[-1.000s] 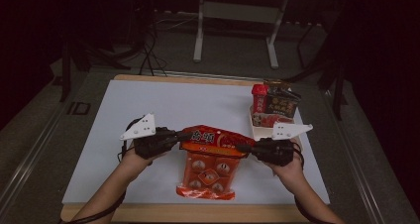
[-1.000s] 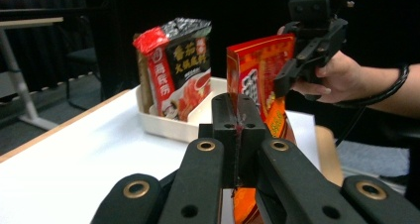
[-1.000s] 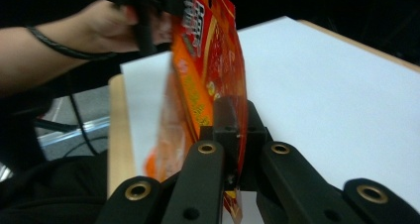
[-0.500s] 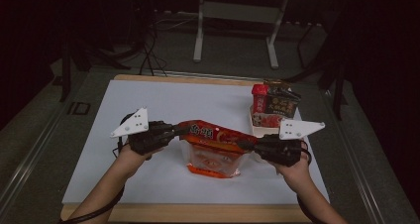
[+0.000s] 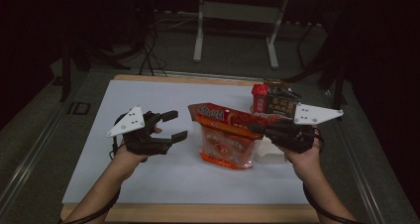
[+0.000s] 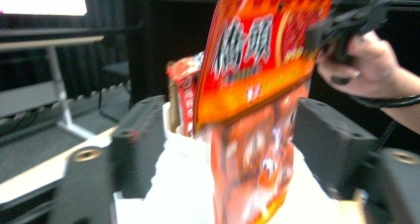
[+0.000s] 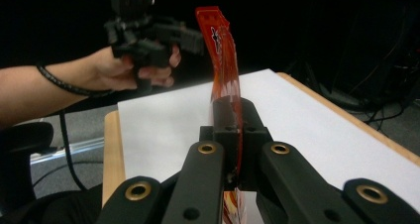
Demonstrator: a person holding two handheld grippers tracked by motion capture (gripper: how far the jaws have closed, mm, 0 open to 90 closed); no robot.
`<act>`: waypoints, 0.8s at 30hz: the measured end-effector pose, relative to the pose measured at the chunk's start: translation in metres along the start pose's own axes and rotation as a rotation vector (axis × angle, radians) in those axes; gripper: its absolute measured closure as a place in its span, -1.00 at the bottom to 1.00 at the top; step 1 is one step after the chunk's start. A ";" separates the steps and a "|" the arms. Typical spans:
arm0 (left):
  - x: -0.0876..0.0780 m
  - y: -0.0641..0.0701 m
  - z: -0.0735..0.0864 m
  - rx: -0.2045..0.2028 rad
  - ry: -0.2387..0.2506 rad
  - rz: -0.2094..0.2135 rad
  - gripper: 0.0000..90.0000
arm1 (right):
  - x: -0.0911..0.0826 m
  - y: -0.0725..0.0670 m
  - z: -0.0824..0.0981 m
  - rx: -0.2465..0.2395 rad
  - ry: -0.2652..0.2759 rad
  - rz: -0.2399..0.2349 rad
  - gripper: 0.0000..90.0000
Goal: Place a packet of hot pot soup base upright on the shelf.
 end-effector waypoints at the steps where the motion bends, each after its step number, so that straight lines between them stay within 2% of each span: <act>1: -0.001 0.000 0.002 -0.001 -0.002 -0.001 -0.57 | -0.001 0.001 -0.003 -0.006 0.004 0.006 1.00; 2: -0.002 0.001 0.004 0.007 -0.013 -0.008 -0.57 | -0.001 0.001 -0.003 -0.006 0.004 0.006 1.00; 3: -0.003 0.000 0.007 0.012 -0.039 -0.026 -0.67 | -0.003 0.002 -0.007 -0.014 0.011 0.013 1.00; 5: -0.005 0.000 0.011 -0.003 -0.055 -0.034 -0.77 | -0.008 0.006 -0.015 -0.016 0.023 0.032 1.00; 6: -0.005 0.000 0.014 -0.011 -0.078 -0.049 -0.92 | -0.012 0.010 -0.023 -0.022 0.032 0.049 1.00; 7: -0.007 0.000 0.018 -0.009 -0.097 -0.065 -0.94 | -0.014 0.011 -0.025 -0.025 0.036 0.058 1.00; 9: -0.008 0.001 0.020 -0.009 -0.102 -0.068 -0.95 | -0.016 0.013 -0.029 -0.024 0.040 0.059 1.00; 10: -0.009 0.001 0.023 -0.025 -0.111 -0.063 -0.95 | -0.018 0.015 -0.032 -0.031 0.045 0.072 1.00; 11: -0.011 0.002 0.026 -0.026 -0.119 -0.067 -0.95 | -0.023 0.019 -0.040 -0.033 0.054 0.087 1.00; 15: -0.015 0.006 0.038 -0.036 -0.145 -0.061 -0.95 | -0.029 0.025 -0.046 -0.039 0.062 0.109 1.00; 16: -0.018 0.009 0.046 -0.045 -0.158 -0.058 -0.95 | -0.034 0.029 -0.050 -0.048 0.068 0.130 1.00; 17: -0.018 0.009 0.046 -0.045 -0.158 -0.058 -0.95 | -0.037 0.031 -0.052 -0.047 0.073 0.138 1.00; 18: -0.020 0.010 0.050 -0.052 -0.158 -0.057 -0.95 | -0.040 0.033 -0.054 -0.050 0.076 0.144 1.00; 19: -0.022 0.013 0.059 -0.061 -0.179 -0.055 -0.95 | -0.043 0.034 -0.055 -0.053 0.078 0.153 1.00; 21: -0.024 0.015 0.063 -0.065 -0.185 -0.054 -0.95 | -0.049 0.037 -0.058 -0.052 0.081 0.165 1.00; 22: -0.026 0.019 0.072 -0.081 -0.202 -0.050 -0.95 | -0.054 0.040 -0.059 -0.056 0.083 0.182 1.00; 24: -0.028 0.020 0.077 -0.079 -0.213 -0.050 -0.95 | -0.057 0.042 -0.060 -0.055 0.086 0.184 1.00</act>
Point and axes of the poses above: each handheld gripper's, and its own axes: x roughly forward along the jaws, z roughly out of its underside, y roughly to its right, the point moved 4 cm from there along x, roughly forward along the jaws, and after that the axes turned 12 degrees about y, right-handed, at the moved point
